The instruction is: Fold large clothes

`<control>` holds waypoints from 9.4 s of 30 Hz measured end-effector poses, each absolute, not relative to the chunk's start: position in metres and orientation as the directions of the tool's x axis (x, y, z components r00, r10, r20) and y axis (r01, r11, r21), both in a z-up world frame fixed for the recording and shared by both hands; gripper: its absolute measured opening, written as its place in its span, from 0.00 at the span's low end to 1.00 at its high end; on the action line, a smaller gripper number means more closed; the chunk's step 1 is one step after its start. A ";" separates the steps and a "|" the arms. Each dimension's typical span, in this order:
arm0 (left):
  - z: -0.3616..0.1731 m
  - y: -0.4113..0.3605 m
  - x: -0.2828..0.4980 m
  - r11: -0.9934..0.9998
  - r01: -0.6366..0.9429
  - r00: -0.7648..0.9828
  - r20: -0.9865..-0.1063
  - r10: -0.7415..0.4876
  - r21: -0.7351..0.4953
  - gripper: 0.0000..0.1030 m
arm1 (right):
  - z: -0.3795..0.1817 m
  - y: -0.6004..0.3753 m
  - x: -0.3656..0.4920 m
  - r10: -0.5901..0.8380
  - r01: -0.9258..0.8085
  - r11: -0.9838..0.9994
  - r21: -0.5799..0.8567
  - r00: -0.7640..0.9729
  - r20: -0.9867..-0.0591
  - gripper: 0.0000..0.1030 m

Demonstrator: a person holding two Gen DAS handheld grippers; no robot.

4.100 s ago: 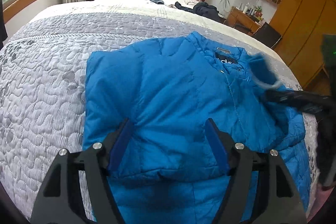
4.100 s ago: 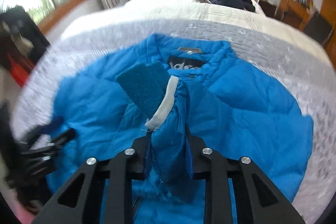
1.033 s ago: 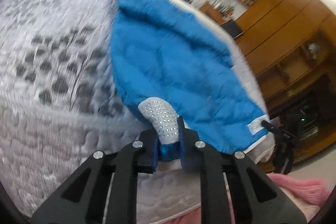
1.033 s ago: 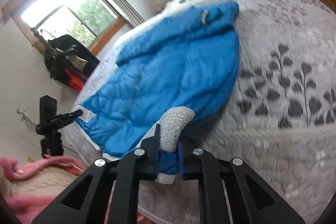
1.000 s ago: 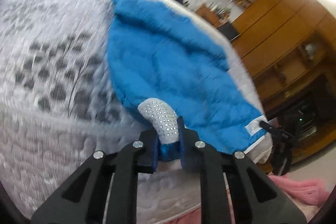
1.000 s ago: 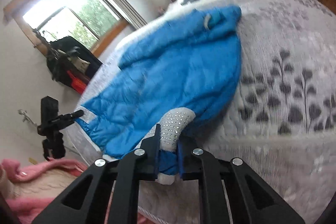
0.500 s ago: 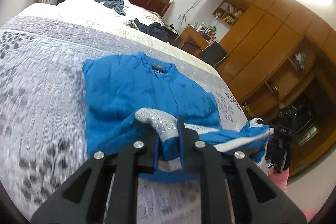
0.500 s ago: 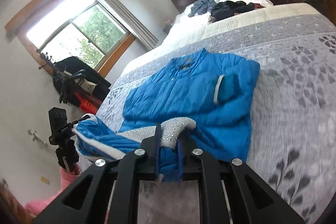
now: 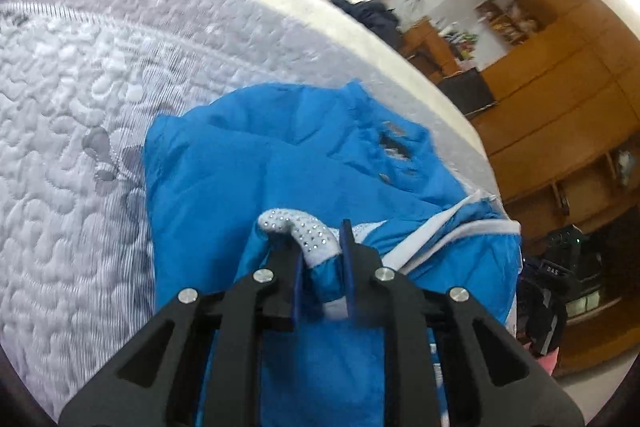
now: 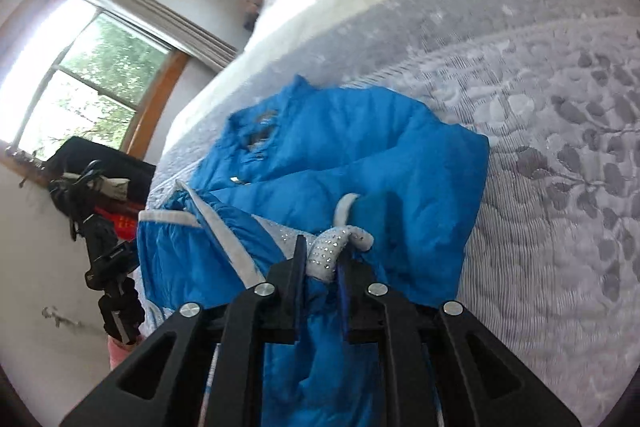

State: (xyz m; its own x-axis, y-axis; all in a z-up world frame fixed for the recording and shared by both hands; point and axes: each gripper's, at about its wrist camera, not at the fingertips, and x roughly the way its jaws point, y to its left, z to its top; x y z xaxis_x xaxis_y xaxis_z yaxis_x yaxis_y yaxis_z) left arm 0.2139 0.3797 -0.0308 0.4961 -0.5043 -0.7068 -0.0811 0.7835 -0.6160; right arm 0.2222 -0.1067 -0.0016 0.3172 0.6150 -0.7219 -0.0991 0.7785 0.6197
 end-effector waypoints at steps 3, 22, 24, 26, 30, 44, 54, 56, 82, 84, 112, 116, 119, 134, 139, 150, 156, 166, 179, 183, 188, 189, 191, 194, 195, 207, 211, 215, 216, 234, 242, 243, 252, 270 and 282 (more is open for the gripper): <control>-0.033 0.385 0.218 0.756 -0.087 0.494 -0.687 -0.533 -0.649 0.17 | -0.009 -0.113 0.229 0.644 -0.079 0.750 0.657 0.316 -0.697 0.15; 0.010 0.411 0.175 0.819 0.061 0.583 -0.646 -0.493 -0.570 0.65 | 0.040 -0.106 0.212 0.548 -0.293 0.836 0.463 0.434 -0.715 0.78; 0.006 0.400 0.184 0.860 0.083 0.579 -0.678 -0.453 -0.504 0.67 | 0.035 -0.091 0.222 0.524 -0.324 0.849 0.417 0.419 -0.741 0.80; 0.002 0.388 0.194 0.886 0.108 0.572 -0.701 -0.426 -0.451 0.67 | 0.028 -0.075 0.232 0.490 -0.350 0.864 0.363 0.410 -0.770 0.80; -0.006 0.367 0.208 0.923 0.124 0.560 -0.742 -0.369 -0.365 0.67 | 0.015 -0.052 0.239 0.429 -0.394 0.878 0.271 0.401 -0.809 0.74; 0.027 0.338 0.123 0.970 0.172 0.716 -0.655 -0.243 -0.171 0.14 | 0.037 -0.068 0.158 0.462 -0.449 0.860 0.243 0.483 -0.744 0.15; 0.100 0.340 0.152 0.970 0.116 0.818 -0.532 -0.216 -0.215 0.13 | 0.111 -0.072 0.186 0.493 -0.392 0.866 0.310 0.569 -0.658 0.15; 0.113 0.334 0.170 0.981 0.102 0.841 -0.512 -0.175 -0.168 0.14 | 0.123 -0.073 0.205 0.473 -0.363 0.879 0.308 0.592 -0.652 0.15; -0.019 0.382 0.307 0.940 -0.136 0.568 -0.802 -0.186 -0.314 0.43 | -0.019 -0.090 0.336 0.410 -0.051 0.901 0.431 0.427 -0.806 0.31; -0.004 0.390 0.285 0.934 -0.125 0.597 -0.778 -0.198 -0.333 0.46 | -0.006 -0.095 0.323 0.401 -0.069 0.907 0.416 0.448 -0.799 0.39; -0.025 0.385 0.109 0.958 -0.056 0.593 -0.781 -0.194 -0.280 0.56 | -0.021 -0.128 0.158 0.463 -0.125 0.885 0.449 0.343 -0.817 0.12; -0.030 0.386 0.111 0.959 -0.053 0.594 -0.781 -0.194 -0.279 0.57 | -0.026 -0.128 0.161 0.472 -0.124 0.880 0.459 0.343 -0.812 0.13; -0.033 0.388 0.112 0.953 -0.060 0.594 -0.778 -0.205 -0.297 0.59 | -0.027 -0.127 0.163 0.468 -0.127 0.882 0.454 0.345 -0.814 0.14; -0.013 0.424 0.124 0.908 -0.089 0.575 -0.766 -0.288 -0.409 0.75 | 0.007 -0.150 0.167 0.559 -0.145 0.818 0.556 0.423 -0.713 0.70; -0.026 0.424 0.141 0.892 -0.085 0.550 -0.767 -0.330 -0.445 0.75 | -0.004 -0.143 0.187 0.569 -0.135 0.812 0.568 0.403 -0.717 0.74; -0.039 0.414 0.168 0.873 -0.055 0.534 -0.753 -0.385 -0.485 0.76 | -0.032 -0.138 0.208 0.628 -0.114 0.765 0.634 0.350 -0.695 0.76; -0.052 0.419 0.192 0.849 -0.057 0.521 -0.741 -0.423 -0.525 0.85 | -0.043 -0.130 0.217 0.668 -0.121 0.734 0.669 0.313 -0.676 0.78; -0.062 0.400 0.226 0.780 -0.014 0.494 -0.683 -0.538 -0.625 0.73 | -0.056 -0.111 0.239 0.709 -0.134 0.694 0.707 0.296 -0.640 0.82; -0.048 0.391 0.206 0.788 -0.047 0.559 -0.670 -0.488 -0.613 0.29 | -0.033 -0.099 0.224 0.681 -0.148 0.718 0.680 0.347 -0.645 0.34; -0.040 0.395 0.201 0.777 -0.037 0.571 -0.651 -0.500 -0.629 0.24 | -0.016 -0.095 0.219 0.687 -0.166 0.713 0.681 0.361 -0.631 0.30; -0.027 0.397 0.186 0.768 -0.009 0.574 -0.632 -0.521 -0.641 0.21 | 0.005 -0.094 0.204 0.704 -0.189 0.697 0.692 0.366 -0.609 0.28; -0.020 0.394 0.177 0.770 0.010 0.577 -0.626 -0.525 -0.638 0.21 | 0.012 -0.092 0.197 0.703 -0.201 0.700 0.686 0.368 -0.609 0.28; -0.009 0.390 0.161 0.775 0.044 0.578 -0.616 -0.535 -0.631 0.21 | 0.021 -0.091 0.183 0.703 -0.222 0.702 0.677 0.369 -0.608 0.28; 0.005 0.383 0.128 0.786 0.084 0.575 -0.614 -0.540 -0.613 0.20 | 0.033 -0.093 0.161 0.705 -0.245 0.703 0.668 0.368 -0.607 0.28; 0.009 0.381 0.120 0.789 0.093 0.574 -0.615 -0.541 -0.607 0.20 | 0.039 -0.092 0.149 0.706 -0.257 0.703 0.663 0.365 -0.607 0.28; 0.013 0.380 -0.007 0.786 0.125 0.548 -0.618 -0.563 -0.605 0.22 | 0.052 -0.092 0.024 0.711 -0.319 0.703 0.636 0.348 -0.611 0.28; -0.015 0.384 -0.017 0.796 0.092 0.536 -0.644 -0.546 -0.598 0.25 | 0.032 -0.095 0.010 0.697 -0.284 0.716 0.638 0.342 -0.630 0.29; -0.042 0.394 -0.012 0.784 0.059 0.534 -0.644 -0.548 -0.618 0.30 | 0.005 -0.109 0.019 0.705 -0.217 0.704 0.677 0.327 -0.629 0.30; -0.049 0.397 -0.010 0.773 0.056 0.533 -0.635 -0.558 -0.632 0.31 | -0.006 -0.114 0.025 0.710 -0.190 0.696 0.692 0.322 -0.626 0.30; -0.028 0.424 -0.014 0.839 -0.004 0.623 -0.658 -0.423 -0.544 0.61 | -0.004 -0.147 0.024 0.522 -0.113 0.839 0.533 0.447 -0.727 0.81; 0.002 0.383 0.040 0.908 0.097 0.609 -0.697 -0.379 -0.408 0.67 | 0.037 -0.106 0.072 0.475 -0.237 0.880 0.412 0.450 -0.756 0.85; -0.003 0.373 0.052 0.913 0.104 0.585 -0.718 -0.377 -0.395 0.68 | 0.034 -0.097 0.084 0.457 -0.244 0.889 0.387 0.439 -0.773 0.85; -0.026 0.359 0.100 0.923 0.046 0.522 -0.779 -0.348 -0.381 0.29 | 0.007 -0.069 0.139 0.462 -0.247 0.885 0.395 0.357 -0.812 0.20; -0.040 0.370 0.105 0.929 -0.009 0.539 -0.785 -0.307 -0.369 0.36 | -0.024 -0.095 0.150 0.484 -0.140 0.873 0.467 0.361 -0.797 0.37; 0.029 0.341 0.019 0.922 0.116 0.643 -0.679 -0.353 -0.369 0.63 | 0.020 -0.129 0.066 0.539 -0.162 0.838 0.522 0.402 -0.740 0.82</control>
State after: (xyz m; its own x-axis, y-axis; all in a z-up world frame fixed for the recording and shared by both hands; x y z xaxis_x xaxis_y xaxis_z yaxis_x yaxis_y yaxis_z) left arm 0.0194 0.3412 0.0286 0.6434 -0.3530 -0.6793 0.1164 0.9221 -0.3689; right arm 0.0655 -0.1290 0.0203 0.4021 0.5388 -0.7403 -0.1615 0.8376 0.5219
